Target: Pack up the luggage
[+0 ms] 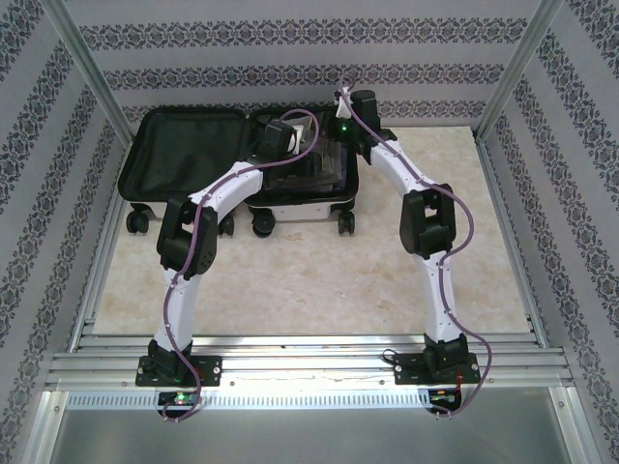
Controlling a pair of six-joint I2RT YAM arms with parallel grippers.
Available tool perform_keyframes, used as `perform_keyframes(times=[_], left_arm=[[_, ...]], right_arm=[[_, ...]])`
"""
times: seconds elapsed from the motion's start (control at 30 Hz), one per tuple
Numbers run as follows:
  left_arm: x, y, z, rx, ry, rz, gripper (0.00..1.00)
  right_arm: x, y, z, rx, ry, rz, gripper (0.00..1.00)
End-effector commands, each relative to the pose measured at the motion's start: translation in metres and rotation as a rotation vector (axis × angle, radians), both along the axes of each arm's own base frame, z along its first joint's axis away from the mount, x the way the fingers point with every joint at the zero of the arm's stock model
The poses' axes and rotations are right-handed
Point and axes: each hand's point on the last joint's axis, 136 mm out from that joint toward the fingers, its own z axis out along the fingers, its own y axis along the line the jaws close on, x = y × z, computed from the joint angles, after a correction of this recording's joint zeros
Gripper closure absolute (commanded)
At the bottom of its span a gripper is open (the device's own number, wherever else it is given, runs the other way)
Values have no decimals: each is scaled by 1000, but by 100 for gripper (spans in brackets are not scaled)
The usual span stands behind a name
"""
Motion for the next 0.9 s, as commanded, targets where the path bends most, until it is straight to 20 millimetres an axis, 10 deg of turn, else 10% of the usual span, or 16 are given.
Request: perform_keyframes(times=[0.0,0.57,0.87], left_arm=[[2,-3,-23,-19,28,-1,40],[7,3,-57,31,53,17,40],[13,5,-48,60,43,8,40]], right_arm=[[5,6,-25,-35,84,-13,77],[29,-37,-120,-158,287,-208,80],[32,-37,-119,-107,290,-185,80]])
